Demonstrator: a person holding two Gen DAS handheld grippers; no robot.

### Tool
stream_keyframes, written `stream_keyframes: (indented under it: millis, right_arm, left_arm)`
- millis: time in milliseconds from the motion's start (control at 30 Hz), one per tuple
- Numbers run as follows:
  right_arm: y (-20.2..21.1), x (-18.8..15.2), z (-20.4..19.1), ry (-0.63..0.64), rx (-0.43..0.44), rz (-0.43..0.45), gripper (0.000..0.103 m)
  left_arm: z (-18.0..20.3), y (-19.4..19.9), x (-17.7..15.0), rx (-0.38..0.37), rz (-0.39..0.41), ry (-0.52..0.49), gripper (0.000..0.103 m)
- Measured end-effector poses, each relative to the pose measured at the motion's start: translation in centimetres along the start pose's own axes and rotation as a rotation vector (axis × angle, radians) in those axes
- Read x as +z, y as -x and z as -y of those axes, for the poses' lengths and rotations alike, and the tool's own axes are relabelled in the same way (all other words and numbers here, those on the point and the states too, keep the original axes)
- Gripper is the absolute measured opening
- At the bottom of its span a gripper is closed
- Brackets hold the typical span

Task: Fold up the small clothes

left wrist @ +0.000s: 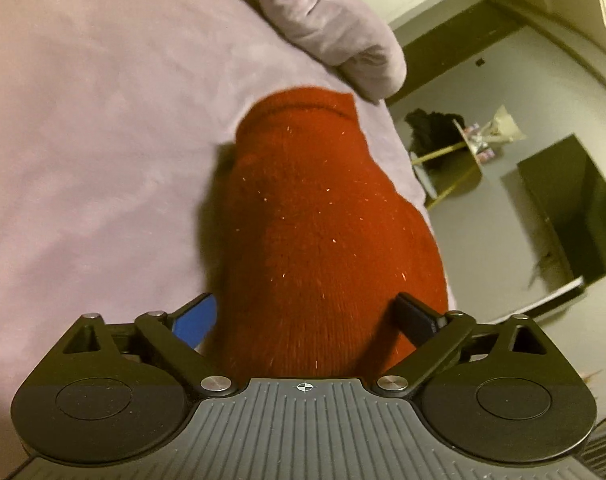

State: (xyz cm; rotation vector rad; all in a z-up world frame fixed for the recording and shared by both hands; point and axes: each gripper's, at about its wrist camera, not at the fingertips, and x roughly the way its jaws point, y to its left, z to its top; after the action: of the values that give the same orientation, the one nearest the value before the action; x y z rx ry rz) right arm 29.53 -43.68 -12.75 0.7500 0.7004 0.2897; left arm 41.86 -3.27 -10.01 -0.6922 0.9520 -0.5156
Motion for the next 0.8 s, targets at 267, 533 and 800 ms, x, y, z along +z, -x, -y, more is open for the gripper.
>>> stream_keyframes:
  millis: [267,533,800]
  right_arm:
    - [-6.0,1.6,3.5,-0.168,0.112,-0.065,0.064]
    - [-7.0,0.3,-0.2,-0.241,0.239,-0.084,0.053]
    - [-11.5,-5.4,-5.4,-0.177,0.33,-0.231,0.054]
  left_arm:
    - [-0.4,-3.5,0.9,0.002,0.02,-0.025,0.082]
    - [0.5,1.9,0.0,-0.006,0.108,-0.053,0.063]
    - [-2.3,12.0,-3.2,0.213,0.172,-0.082,0.064]
